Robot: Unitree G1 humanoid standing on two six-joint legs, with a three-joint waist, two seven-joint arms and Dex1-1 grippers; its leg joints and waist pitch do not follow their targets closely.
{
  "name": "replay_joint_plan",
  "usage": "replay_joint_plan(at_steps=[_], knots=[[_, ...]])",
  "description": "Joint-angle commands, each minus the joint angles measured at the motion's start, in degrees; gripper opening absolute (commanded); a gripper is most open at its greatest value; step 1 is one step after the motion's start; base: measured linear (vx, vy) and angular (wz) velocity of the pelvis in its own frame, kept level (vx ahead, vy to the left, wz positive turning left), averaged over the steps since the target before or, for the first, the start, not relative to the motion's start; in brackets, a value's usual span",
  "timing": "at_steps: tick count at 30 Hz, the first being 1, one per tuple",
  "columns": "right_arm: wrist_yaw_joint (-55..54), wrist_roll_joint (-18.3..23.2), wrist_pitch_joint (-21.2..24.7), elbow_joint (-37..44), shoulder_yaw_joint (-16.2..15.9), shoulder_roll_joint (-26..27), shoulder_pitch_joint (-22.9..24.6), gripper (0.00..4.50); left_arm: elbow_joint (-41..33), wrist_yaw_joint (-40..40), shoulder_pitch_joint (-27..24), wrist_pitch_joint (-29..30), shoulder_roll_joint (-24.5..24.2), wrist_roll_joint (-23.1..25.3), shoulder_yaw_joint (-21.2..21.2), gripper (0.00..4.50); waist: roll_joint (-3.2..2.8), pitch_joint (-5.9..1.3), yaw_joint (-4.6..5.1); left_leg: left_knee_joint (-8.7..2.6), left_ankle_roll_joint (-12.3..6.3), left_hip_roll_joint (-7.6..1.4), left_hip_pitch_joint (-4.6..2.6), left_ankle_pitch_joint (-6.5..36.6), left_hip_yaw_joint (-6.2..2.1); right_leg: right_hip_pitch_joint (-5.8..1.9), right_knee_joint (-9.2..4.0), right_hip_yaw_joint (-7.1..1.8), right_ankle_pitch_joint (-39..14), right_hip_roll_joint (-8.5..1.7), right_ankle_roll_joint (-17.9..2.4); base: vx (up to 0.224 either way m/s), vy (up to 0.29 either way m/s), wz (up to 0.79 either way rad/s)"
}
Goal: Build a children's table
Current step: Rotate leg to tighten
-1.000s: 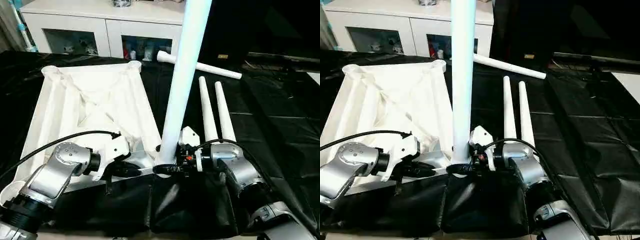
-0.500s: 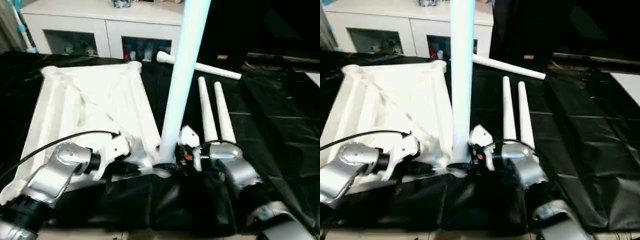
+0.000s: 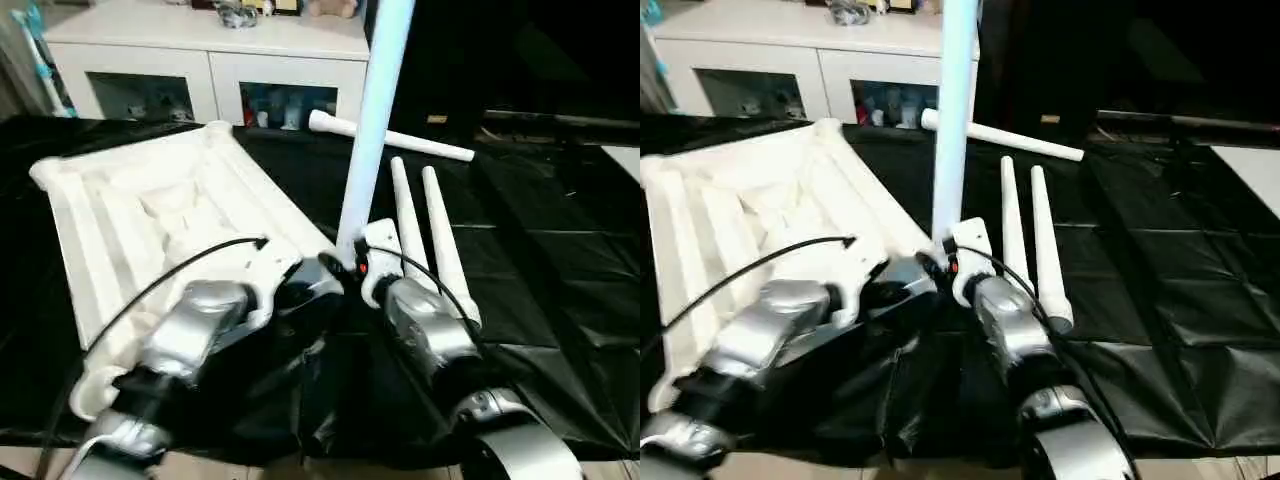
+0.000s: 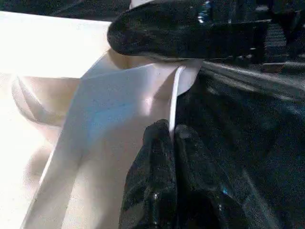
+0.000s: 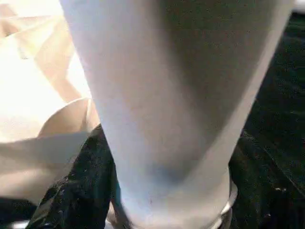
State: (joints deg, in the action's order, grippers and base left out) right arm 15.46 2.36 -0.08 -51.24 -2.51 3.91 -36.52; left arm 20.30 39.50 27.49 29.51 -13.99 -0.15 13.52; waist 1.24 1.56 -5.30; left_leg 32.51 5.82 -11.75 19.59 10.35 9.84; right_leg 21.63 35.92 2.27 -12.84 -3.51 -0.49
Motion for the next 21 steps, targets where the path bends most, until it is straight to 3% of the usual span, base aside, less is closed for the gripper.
replay_joint_plan(at_steps=[1,4,7,13,18,21], knots=[[2.3,-1.9,2.9,-3.2,-5.1,5.7,1.0,2.71,5.4,-7.8,0.4,1.3,2.3,2.9,1.0,0.00,-0.12,-1.89,0.15,-4.20,0.60,-1.12,0.05,15.3,-0.38,-1.19,-5.32,-2.49,-14.2,-3.92,-7.7,0.000,0.000,0.00],[4.3,-1.2,2.3,-2.9,-4.8,5.7,1.3,2.71,5.9,-7.8,0.6,1.3,2.3,3.0,0.9,0.00,-0.13,-1.75,0.15,-4.39,0.64,-1.21,0.07,17.0,-0.47,-1.09,-5.57,-2.51,-16.4,-3.98,-7.1,0.000,0.000,0.00],[6.0,0.0,1.5,-1.9,-3.6,5.5,1.5,3.41,5.7,-6.4,0.4,0.7,1.2,3.4,1.7,0.00,-0.19,-1.76,0.12,-4.47,0.64,-1.25,0.10,17.2,-0.52,-1.06,-5.67,-2.56,-16.6,-4.04,-6.8,0.000,0.000,0.00],[9.2,-0.4,-1.6,-1.1,-3.9,3.0,0.9,3.81,3.6,-0.8,-0.9,-2.0,-1.7,3.5,2.9,0.00,-0.07,-1.79,0.78,-4.77,0.82,-1.30,0.49,18.1,-0.81,-1.18,-5.83,-2.45,-17.9,-4.13,-6.4,0.000,0.000,0.00],[17.3,-0.9,-4.6,0.9,-6.0,-0.8,1.2,3.88,1.8,4.3,-2.1,-4.9,-4.9,2.9,3.9,0.00,0.02,-2.04,0.90,-4.39,-0.42,-1.31,0.55,14.9,-0.49,-1.44,-5.35,-2.50,-11.8,-3.91,-8.6,0.000,0.000,0.00],[24.5,-0.8,-6.2,3.1,-7.2,-3.6,2.2,3.88,0.6,8.3,-3.0,-7.0,-7.1,2.1,4.3,0.00,0.03,-2.36,0.91,-3.96,-1.64,-1.27,0.69,10.6,-0.29,-1.93,-4.68,-2.41,-4.1,-3.85,-10.4,0.000,0.000,0.00]])
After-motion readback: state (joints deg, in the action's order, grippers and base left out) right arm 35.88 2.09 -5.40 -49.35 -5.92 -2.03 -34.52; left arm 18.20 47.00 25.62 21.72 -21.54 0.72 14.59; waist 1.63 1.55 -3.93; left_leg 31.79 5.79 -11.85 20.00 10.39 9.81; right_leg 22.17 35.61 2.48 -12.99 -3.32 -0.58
